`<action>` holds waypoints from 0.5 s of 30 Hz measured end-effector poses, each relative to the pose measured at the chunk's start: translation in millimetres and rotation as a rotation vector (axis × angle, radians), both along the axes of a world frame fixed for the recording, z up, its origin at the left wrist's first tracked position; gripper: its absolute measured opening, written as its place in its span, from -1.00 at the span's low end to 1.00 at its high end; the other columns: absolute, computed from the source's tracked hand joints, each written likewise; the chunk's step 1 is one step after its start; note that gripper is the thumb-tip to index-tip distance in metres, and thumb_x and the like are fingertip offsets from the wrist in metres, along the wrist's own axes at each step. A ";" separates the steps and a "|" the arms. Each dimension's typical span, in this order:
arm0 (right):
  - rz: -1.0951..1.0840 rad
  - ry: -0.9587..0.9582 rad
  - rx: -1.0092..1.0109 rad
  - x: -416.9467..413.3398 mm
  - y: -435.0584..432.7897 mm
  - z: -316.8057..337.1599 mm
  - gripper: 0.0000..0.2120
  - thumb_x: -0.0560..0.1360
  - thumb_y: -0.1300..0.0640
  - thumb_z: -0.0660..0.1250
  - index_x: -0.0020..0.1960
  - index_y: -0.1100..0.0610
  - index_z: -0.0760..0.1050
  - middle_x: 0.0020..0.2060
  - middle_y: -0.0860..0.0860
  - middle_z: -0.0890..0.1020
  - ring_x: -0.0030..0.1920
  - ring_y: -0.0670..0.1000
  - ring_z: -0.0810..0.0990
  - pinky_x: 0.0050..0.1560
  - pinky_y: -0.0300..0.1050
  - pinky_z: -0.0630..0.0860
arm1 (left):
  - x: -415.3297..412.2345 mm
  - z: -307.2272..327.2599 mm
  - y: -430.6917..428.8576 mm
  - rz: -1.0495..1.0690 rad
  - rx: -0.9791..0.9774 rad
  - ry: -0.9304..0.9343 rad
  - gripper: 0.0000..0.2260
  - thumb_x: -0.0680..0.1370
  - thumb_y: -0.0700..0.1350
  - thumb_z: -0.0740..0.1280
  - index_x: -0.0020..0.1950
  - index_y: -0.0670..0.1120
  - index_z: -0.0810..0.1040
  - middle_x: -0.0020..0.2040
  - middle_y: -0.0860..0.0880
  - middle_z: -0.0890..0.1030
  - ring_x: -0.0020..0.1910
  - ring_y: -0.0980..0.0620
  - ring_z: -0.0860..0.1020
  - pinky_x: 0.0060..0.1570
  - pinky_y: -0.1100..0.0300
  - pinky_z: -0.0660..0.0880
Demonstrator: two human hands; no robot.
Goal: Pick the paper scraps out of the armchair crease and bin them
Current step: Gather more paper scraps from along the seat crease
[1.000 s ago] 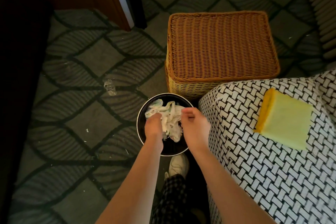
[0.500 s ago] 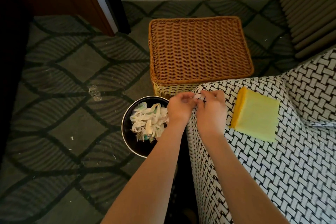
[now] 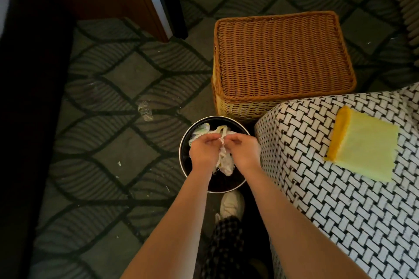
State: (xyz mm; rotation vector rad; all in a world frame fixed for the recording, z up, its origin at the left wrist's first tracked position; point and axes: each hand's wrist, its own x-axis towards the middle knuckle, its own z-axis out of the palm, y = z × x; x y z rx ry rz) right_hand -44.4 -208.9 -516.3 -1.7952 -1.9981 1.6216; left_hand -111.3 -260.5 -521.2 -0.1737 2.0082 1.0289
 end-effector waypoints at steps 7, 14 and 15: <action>-0.023 0.059 0.616 7.5 7.2 24.6 -0.80 0.49 0.25 0.30 0.09 0.18 0.59 -0.04 0.10 0.62 -0.10 0.01 0.59 -0.17 -0.42 0.41 | -1.6 -4.0 -8.2 -0.104 -0.123 0.045 -0.80 0.50 -0.27 0.28 0.02 -0.07 0.62 0.12 -0.06 0.62 0.13 -0.04 0.55 0.17 0.13 0.45; -0.342 -0.178 0.681 60.8 49.4 38.3 -0.61 0.46 0.06 0.37 0.25 0.15 0.50 0.06 0.14 0.48 0.08 0.11 0.46 0.02 -0.07 0.41 | 22.2 11.7 41.1 -0.047 0.122 -0.034 -0.73 0.48 -0.32 0.31 -0.27 0.04 0.58 -0.19 -0.05 0.63 -0.17 -0.03 0.58 0.03 0.04 0.52; -0.346 -0.172 0.649 59.8 52.3 37.9 -0.60 0.47 0.05 0.35 0.28 0.14 0.48 0.09 0.11 0.48 0.09 0.07 0.46 -0.04 -0.16 0.37 | 26.4 17.5 50.1 -0.045 0.185 -0.051 -0.78 0.49 -0.29 0.32 -0.22 0.02 0.60 -0.21 0.00 0.62 -0.18 0.02 0.57 0.01 0.09 0.53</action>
